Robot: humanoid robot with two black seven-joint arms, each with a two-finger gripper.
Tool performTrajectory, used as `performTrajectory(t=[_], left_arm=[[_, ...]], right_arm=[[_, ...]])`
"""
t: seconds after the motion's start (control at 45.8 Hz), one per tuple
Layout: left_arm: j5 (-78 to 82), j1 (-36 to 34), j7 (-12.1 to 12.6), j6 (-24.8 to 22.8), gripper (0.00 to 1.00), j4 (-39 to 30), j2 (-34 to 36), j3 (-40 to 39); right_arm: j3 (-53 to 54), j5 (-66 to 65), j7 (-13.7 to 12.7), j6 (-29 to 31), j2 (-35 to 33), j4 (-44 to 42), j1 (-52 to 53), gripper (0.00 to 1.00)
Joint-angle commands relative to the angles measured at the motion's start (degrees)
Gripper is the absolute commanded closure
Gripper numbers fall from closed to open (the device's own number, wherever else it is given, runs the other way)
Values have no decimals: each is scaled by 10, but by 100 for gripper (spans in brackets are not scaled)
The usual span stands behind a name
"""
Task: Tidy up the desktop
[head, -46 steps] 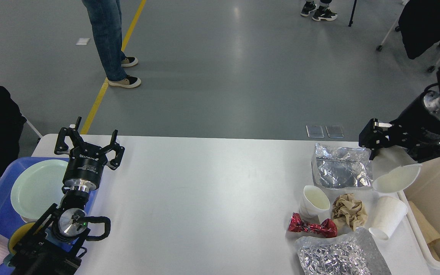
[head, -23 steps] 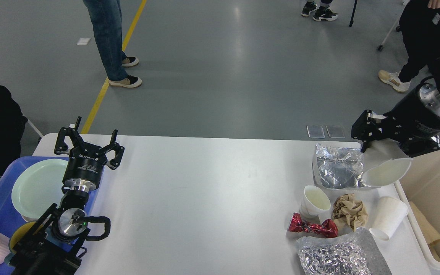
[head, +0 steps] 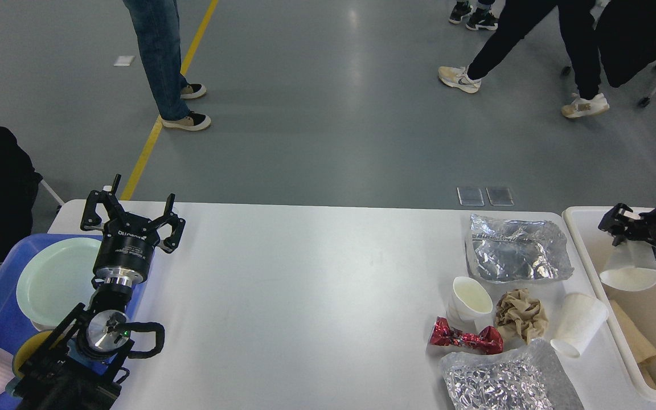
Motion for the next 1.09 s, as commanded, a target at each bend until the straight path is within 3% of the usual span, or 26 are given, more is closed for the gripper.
performTrajectory(t=[0.0,0.175,0.415,0.59,1.027,1.049,1.071], left_arm=[[0,0,0,1,4,0,0,0],[0,1,0,0,4,0,0,0],[0,0,0,0,4,0,0,0],[0,0,0,0,4,0,0,0],[0,0,0,1,4,0,0,0],[0,0,0,1,4,0,0,0],[0,0,0,1,4,0,0,0]], right_arm=[[62,8,-1,-43,-6,-137,-144,100],[151,10,0,-128,8,-306,-332,100],[183,10,-13,-227,107,-491,-531,100],[187,12,-22,-285,118,-498,-559,100],[187,12,-22,-301,128,-498,-584,100],[187,11,-22,-309,128,-498,-584,87],[187,11,-22,-321,128,-498,-584,63]])
